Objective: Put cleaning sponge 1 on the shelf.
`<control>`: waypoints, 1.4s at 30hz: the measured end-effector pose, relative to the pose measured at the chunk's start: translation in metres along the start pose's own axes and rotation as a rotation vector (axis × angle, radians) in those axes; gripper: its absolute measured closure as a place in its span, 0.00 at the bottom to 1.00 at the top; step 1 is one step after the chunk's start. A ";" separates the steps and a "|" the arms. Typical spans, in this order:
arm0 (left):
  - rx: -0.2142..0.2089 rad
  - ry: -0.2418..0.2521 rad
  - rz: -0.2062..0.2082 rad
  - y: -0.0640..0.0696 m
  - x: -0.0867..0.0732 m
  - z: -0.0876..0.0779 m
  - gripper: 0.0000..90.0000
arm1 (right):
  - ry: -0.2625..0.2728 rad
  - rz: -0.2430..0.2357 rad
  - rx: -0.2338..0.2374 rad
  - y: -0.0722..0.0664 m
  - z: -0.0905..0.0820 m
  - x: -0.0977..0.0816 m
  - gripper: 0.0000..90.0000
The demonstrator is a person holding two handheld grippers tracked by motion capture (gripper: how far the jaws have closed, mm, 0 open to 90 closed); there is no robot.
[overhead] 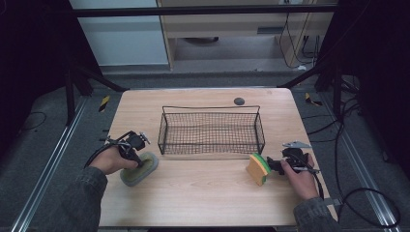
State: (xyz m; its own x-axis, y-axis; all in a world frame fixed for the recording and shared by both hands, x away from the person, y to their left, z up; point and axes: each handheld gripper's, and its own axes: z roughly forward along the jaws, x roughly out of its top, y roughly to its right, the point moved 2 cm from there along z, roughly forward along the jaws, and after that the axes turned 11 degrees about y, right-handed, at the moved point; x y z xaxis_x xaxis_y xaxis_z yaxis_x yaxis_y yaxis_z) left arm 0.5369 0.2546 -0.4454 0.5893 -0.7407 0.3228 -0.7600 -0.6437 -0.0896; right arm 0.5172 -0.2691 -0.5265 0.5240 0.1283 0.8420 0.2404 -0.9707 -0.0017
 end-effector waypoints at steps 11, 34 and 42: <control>0.030 0.073 0.047 0.008 -0.005 -0.020 0.78 | 0.000 0.000 0.000 0.000 0.000 0.000 0.00; 0.164 0.256 0.408 0.055 0.004 -0.081 0.78 | -0.002 0.012 -0.021 -0.002 0.002 0.001 0.00; 0.231 0.284 0.415 0.054 0.014 -0.096 0.78 | -0.002 0.017 -0.025 -0.003 0.001 0.001 0.01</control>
State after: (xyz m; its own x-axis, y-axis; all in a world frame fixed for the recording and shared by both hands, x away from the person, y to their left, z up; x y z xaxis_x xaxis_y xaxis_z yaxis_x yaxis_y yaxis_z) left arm 0.4778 0.2277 -0.3548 0.1312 -0.8806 0.4553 -0.8140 -0.3579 -0.4575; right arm 0.5176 -0.2660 -0.5262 0.5295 0.1118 0.8409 0.2111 -0.9775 -0.0029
